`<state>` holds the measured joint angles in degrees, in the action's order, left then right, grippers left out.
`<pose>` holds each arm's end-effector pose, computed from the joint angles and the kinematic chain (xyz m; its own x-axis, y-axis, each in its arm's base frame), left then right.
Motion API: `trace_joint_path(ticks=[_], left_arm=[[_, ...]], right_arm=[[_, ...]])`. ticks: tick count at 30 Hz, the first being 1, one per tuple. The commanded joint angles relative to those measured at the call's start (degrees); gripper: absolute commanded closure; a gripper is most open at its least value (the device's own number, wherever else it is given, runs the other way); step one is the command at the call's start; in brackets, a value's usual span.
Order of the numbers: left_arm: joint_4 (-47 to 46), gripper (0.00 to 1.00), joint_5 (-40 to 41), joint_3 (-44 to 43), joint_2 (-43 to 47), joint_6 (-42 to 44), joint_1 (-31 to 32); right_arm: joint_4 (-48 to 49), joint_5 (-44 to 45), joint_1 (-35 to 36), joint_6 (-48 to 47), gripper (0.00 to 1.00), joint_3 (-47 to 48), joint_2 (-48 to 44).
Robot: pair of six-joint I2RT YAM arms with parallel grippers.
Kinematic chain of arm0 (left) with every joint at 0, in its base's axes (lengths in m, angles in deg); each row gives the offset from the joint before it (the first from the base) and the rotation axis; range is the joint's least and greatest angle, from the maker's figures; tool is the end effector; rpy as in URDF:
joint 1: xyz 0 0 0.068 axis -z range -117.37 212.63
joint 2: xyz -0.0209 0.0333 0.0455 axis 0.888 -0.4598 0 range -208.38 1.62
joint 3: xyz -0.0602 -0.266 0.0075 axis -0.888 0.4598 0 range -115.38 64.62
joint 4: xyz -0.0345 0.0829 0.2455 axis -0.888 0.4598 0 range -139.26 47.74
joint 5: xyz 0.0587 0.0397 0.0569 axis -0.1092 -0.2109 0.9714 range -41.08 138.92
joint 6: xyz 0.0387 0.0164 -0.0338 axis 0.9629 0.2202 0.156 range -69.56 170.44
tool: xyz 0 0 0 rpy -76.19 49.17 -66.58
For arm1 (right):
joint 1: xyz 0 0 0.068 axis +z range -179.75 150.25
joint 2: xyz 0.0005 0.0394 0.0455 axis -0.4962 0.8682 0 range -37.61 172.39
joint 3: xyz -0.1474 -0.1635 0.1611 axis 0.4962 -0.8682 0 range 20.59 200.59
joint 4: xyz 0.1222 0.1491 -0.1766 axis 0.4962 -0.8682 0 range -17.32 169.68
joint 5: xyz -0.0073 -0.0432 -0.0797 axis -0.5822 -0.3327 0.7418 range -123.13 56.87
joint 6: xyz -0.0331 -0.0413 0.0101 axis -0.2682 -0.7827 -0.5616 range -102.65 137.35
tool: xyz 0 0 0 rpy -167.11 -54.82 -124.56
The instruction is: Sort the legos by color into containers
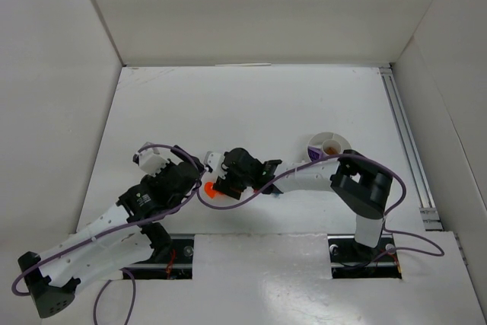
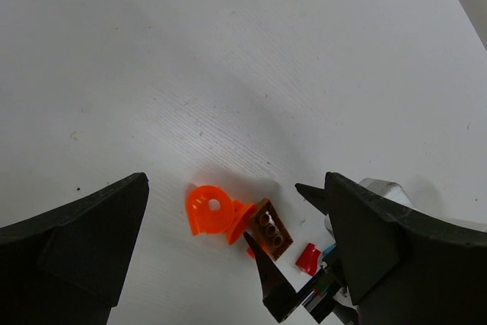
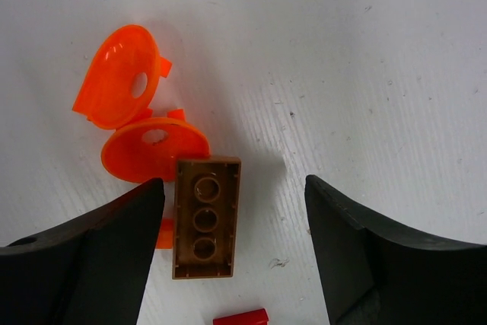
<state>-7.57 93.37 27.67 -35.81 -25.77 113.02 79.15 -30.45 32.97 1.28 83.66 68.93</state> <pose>0.1017 -0.0839 0.2652 -0.3148 -0.7070 -0.6332 -0.3635 0.7061 -0.6077 0.1815 0.3485 0.1654 -0.0645 -0.7283 -0.6822 -0.9265 0.2977 -0.2302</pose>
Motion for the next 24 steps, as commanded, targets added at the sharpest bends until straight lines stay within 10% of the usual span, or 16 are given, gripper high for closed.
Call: trace_joint_path(ticks=[1,17,24], left_arm=[[1.2,0.0,1.5,0.5,-0.4,-1.2,-0.2],[1.7,0.0,2.0,0.0,-0.5,-1.8,-0.2],[2.3,0.0,2.7,-0.6,-0.5,-1.8,-0.2]], right_arm=[[3.1,1.6,0.1,1.9,0.22,1.1,-0.3],[3.1,1.5,0.1,2.5,0.3,1.1,1.3],[3.1,1.5,0.1,2.5,0.5,0.6,0.8]])
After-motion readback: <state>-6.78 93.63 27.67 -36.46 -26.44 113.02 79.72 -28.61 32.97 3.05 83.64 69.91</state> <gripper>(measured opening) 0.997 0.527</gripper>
